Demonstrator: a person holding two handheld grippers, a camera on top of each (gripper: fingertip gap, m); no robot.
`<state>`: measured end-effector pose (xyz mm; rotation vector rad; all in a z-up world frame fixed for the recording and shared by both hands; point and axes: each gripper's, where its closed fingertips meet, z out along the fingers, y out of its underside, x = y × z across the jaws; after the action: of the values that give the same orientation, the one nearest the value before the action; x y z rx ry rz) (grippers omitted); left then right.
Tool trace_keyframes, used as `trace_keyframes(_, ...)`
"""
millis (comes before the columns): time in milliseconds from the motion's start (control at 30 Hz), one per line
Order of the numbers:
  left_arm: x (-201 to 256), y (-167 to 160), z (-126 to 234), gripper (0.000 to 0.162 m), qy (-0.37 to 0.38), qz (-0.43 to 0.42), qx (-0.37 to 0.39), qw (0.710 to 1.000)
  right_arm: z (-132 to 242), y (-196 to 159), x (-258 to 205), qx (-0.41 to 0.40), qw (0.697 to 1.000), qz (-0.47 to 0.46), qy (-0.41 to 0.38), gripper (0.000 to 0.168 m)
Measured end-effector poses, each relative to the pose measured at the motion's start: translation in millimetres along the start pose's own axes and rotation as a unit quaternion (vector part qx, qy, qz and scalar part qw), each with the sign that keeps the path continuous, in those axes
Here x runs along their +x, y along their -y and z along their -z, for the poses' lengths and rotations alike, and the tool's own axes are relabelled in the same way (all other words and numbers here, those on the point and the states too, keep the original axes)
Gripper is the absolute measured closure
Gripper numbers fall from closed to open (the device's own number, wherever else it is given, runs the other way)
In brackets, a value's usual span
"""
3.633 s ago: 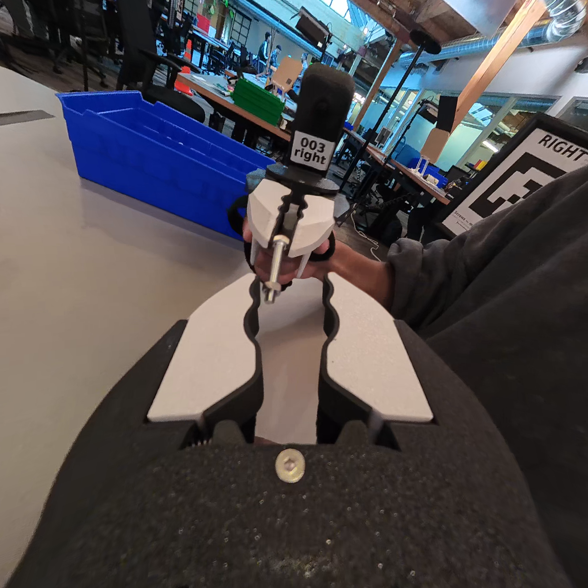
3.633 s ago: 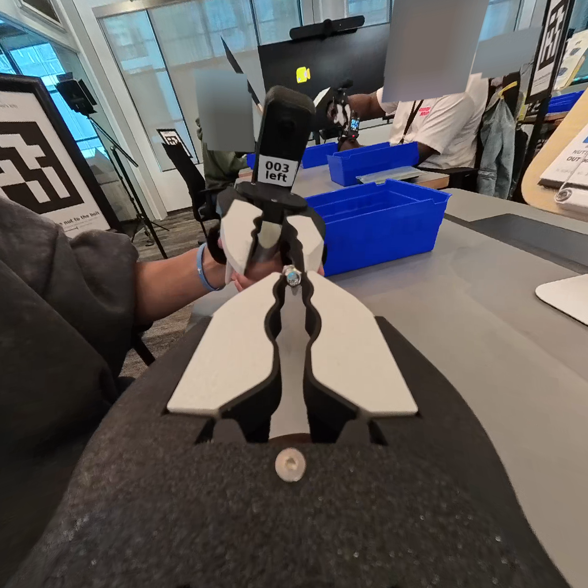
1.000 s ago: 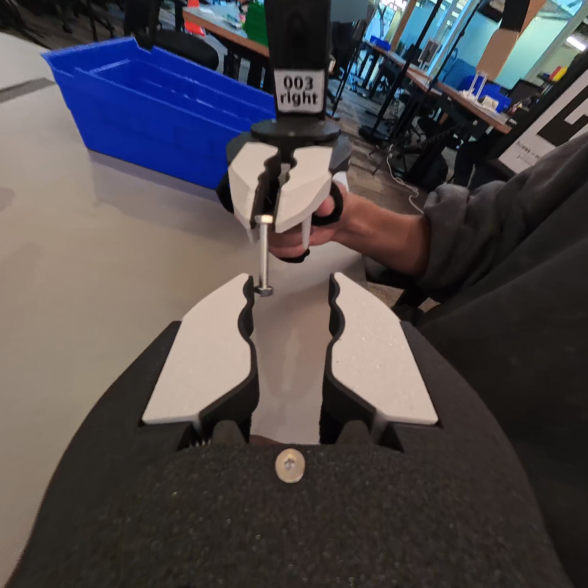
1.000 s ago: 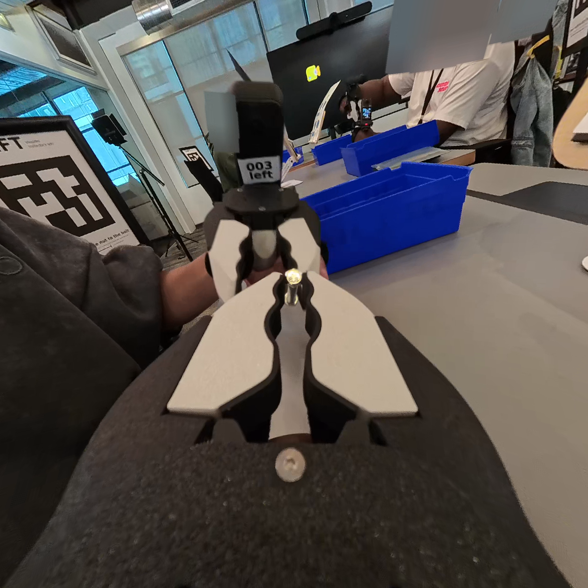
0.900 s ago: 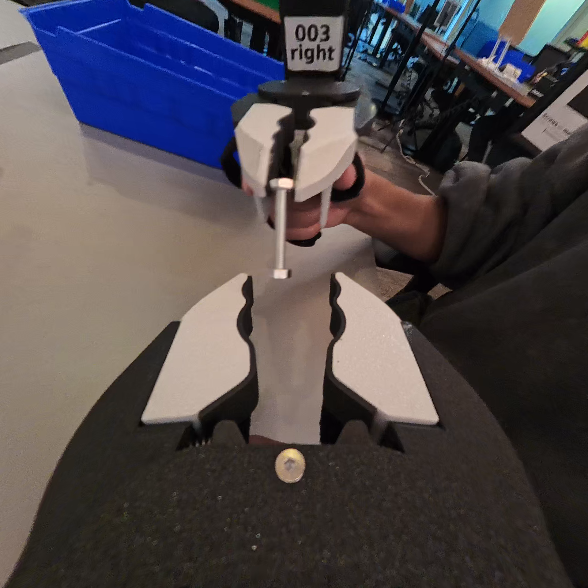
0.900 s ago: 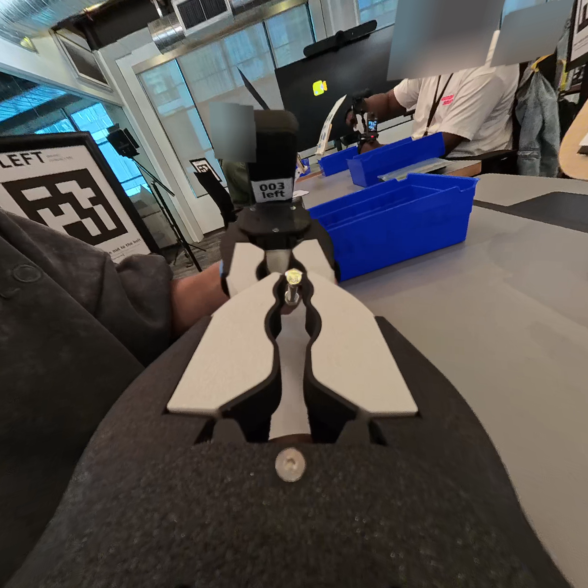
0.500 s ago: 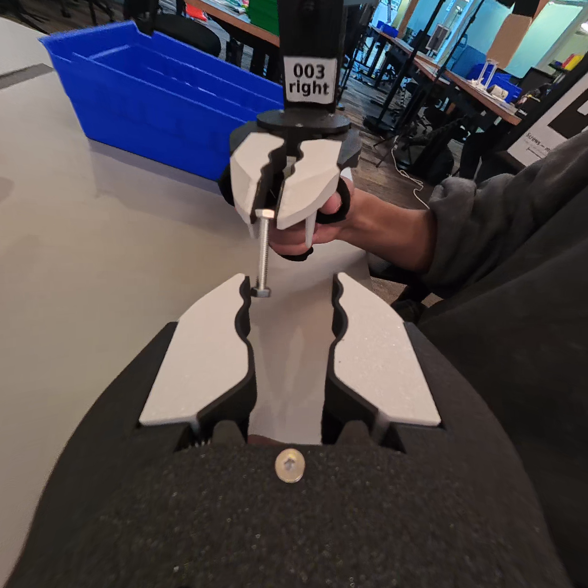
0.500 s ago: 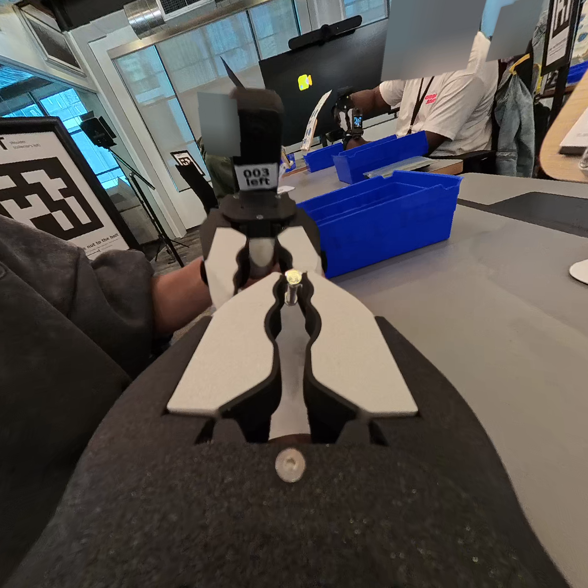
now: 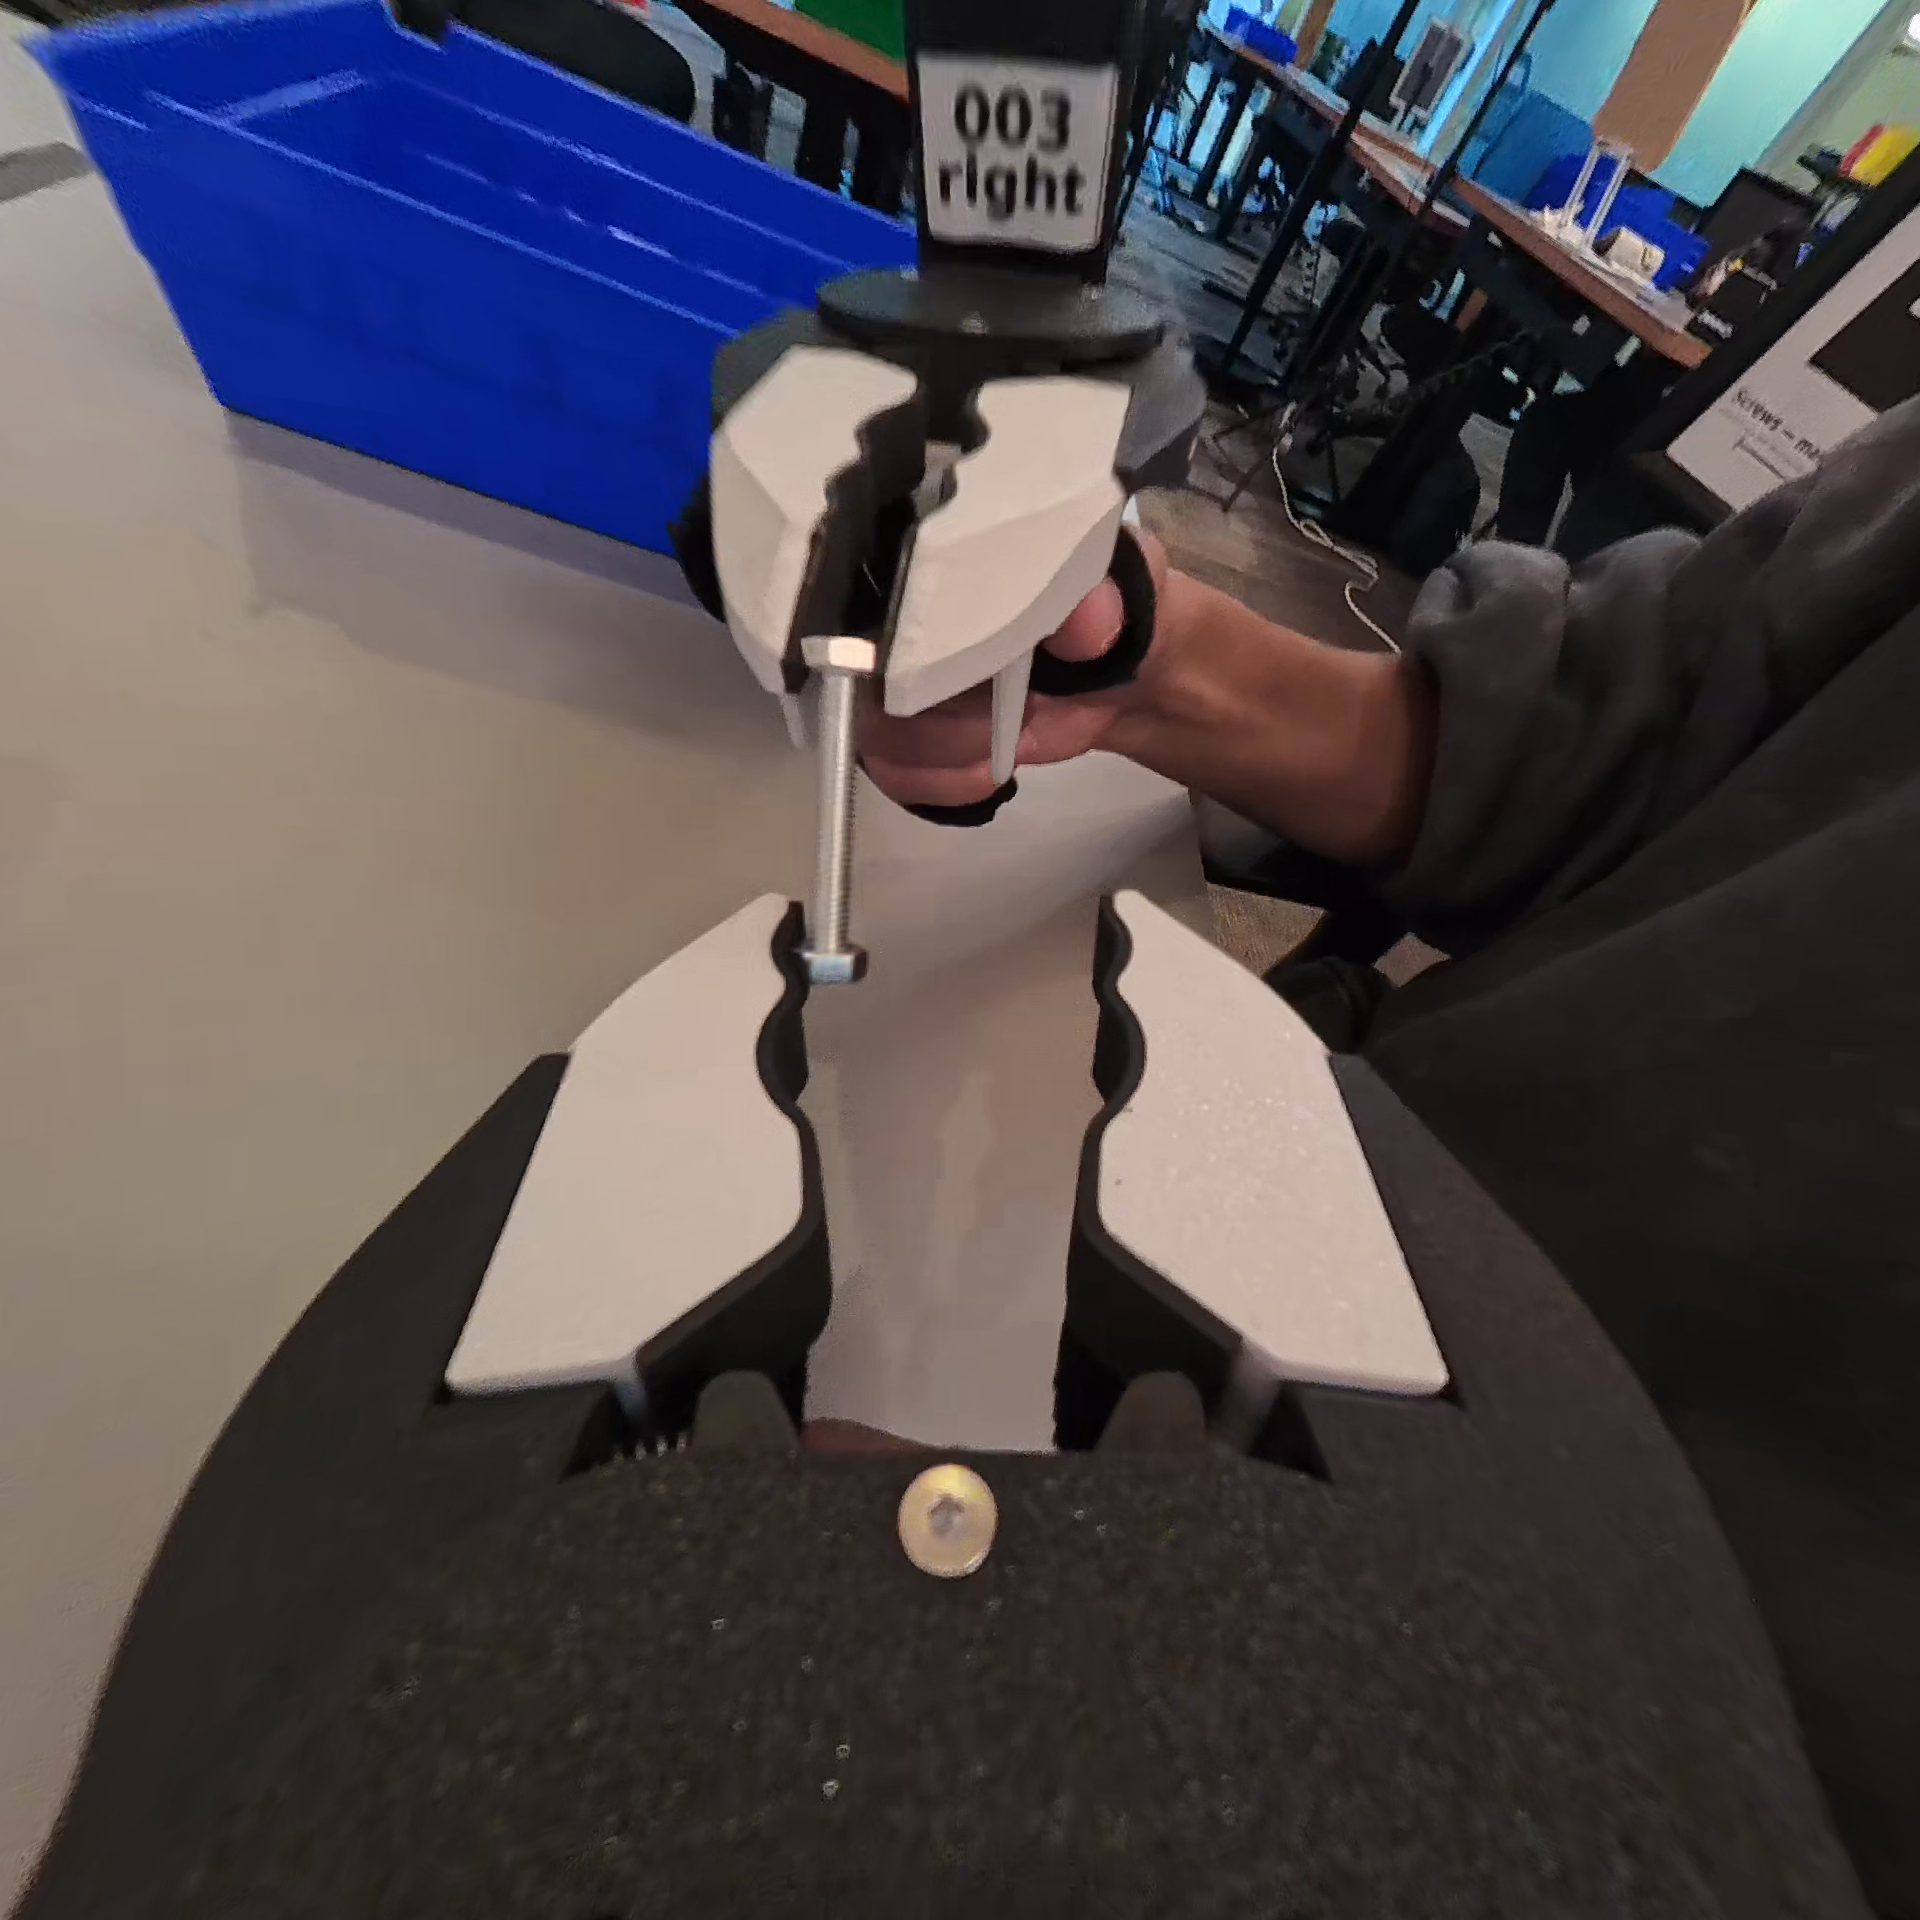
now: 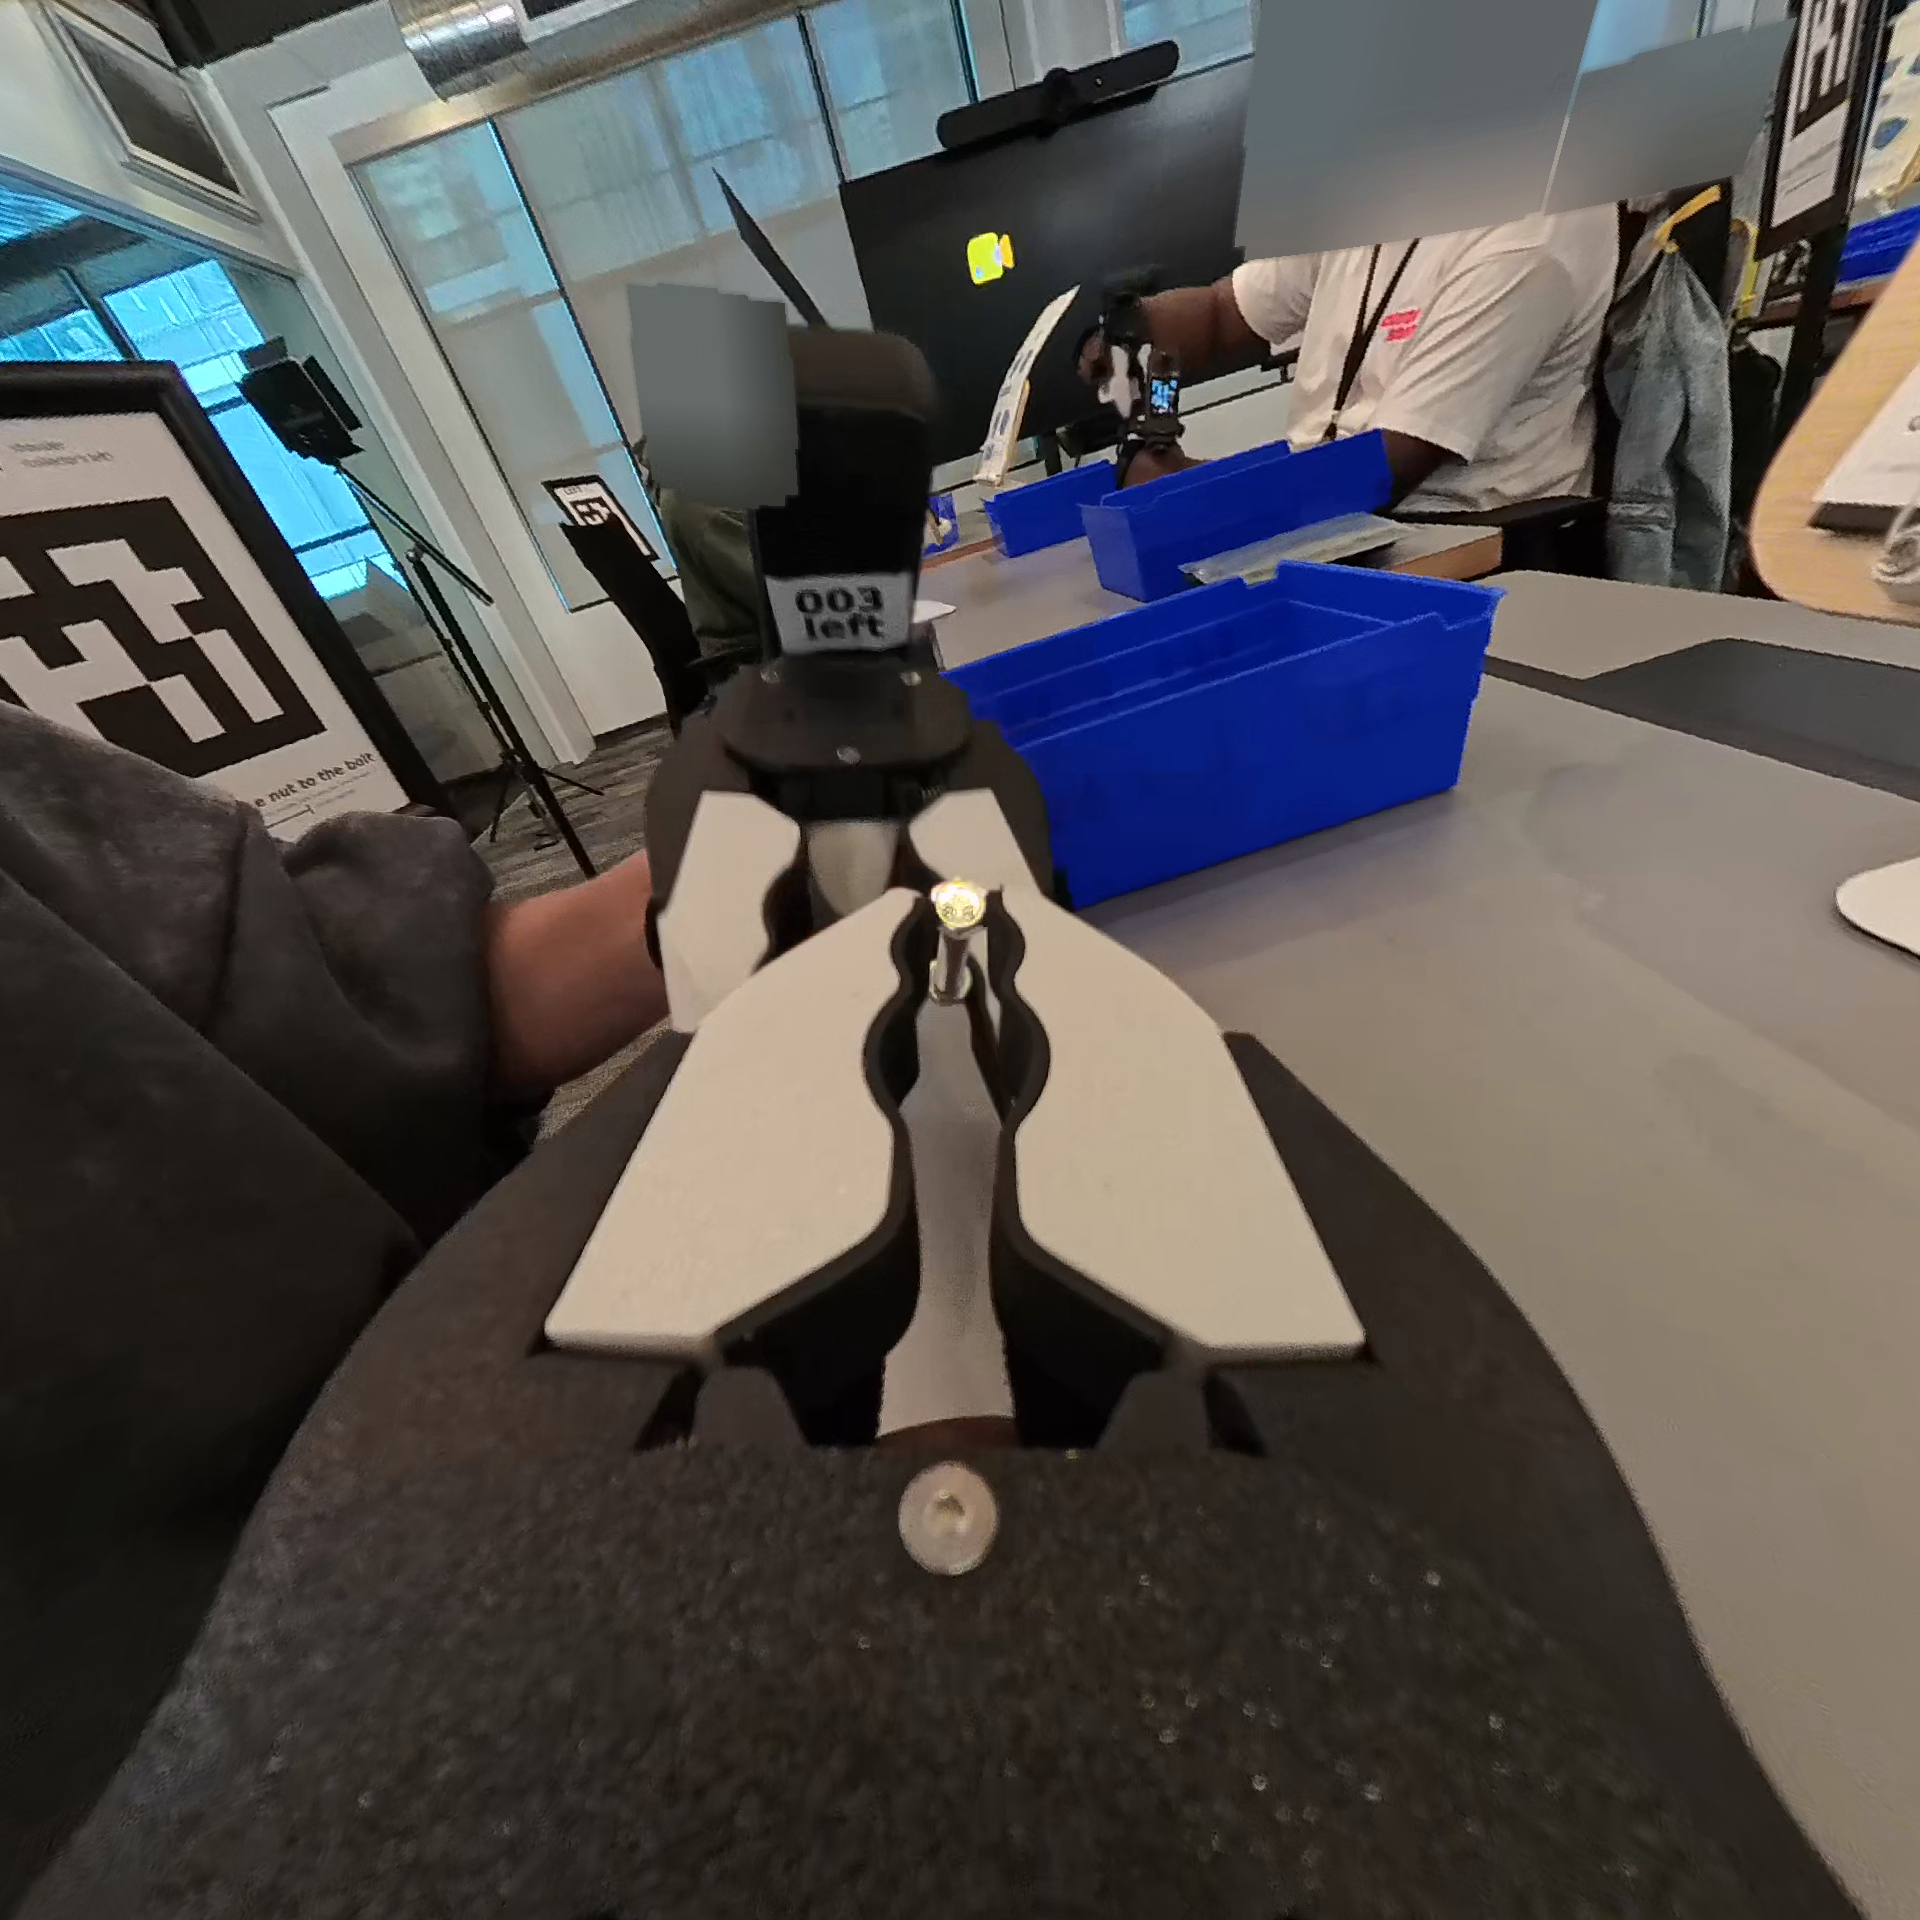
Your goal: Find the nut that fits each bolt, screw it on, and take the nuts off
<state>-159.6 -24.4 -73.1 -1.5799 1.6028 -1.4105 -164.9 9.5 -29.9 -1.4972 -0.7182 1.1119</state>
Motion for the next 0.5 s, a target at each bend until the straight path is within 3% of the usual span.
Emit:
trace_keyframes(100,-4,-10,-6,0.11,0.012,-0.005,-0.026,1.0,0,2,-6,-0.001,1.0,0.003,0.01,0.158)
trace_keyframes(333,-9,7,18,0.111,0.024,0.004,0.019,1.0,7,-8,8,-0.015,1.0,-0.005,-0.011,0.158)
trace_keyframes(500,-4,-2,-5,0.11,0.015,-0.007,-0.007,1.0,-1,3,-3,0.005,1.0,-0.01,0.011,0.158)
